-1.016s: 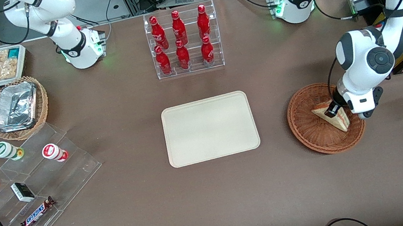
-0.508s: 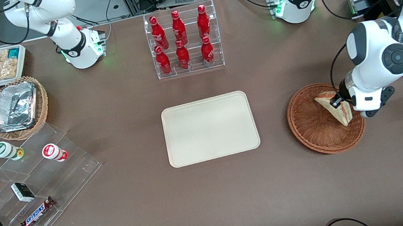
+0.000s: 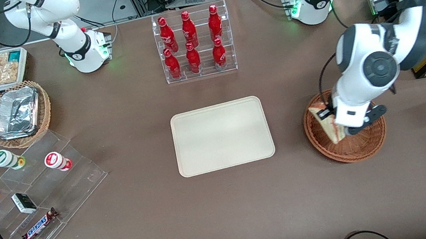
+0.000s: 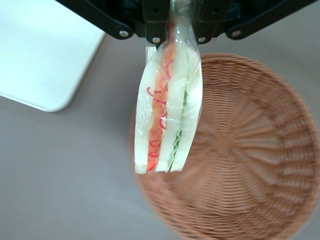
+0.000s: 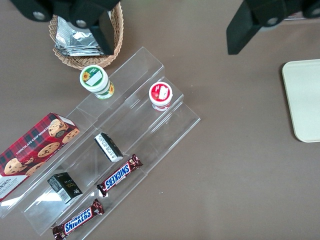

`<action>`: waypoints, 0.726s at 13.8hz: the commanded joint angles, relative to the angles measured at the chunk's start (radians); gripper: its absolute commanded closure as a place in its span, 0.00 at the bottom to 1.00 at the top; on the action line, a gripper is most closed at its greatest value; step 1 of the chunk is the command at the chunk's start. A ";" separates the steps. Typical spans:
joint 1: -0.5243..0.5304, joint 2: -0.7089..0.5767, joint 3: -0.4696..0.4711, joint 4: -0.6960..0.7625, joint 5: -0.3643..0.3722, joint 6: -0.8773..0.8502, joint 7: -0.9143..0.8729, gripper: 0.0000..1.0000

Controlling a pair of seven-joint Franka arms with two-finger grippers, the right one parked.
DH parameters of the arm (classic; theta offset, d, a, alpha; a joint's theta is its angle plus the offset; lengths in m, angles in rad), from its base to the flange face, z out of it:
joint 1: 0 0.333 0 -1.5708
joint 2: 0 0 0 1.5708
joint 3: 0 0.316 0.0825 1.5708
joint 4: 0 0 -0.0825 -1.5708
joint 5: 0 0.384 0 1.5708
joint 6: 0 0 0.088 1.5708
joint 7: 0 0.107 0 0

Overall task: Place sandwich from basket to tray
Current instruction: 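Lift the sandwich out of the basket and carry it toward the tray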

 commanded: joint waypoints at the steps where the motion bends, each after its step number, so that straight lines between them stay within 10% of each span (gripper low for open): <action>1: -0.108 0.098 0.009 0.102 -0.002 -0.008 -0.004 1.00; 10: -0.399 0.360 0.009 0.397 0.001 -0.001 -0.323 1.00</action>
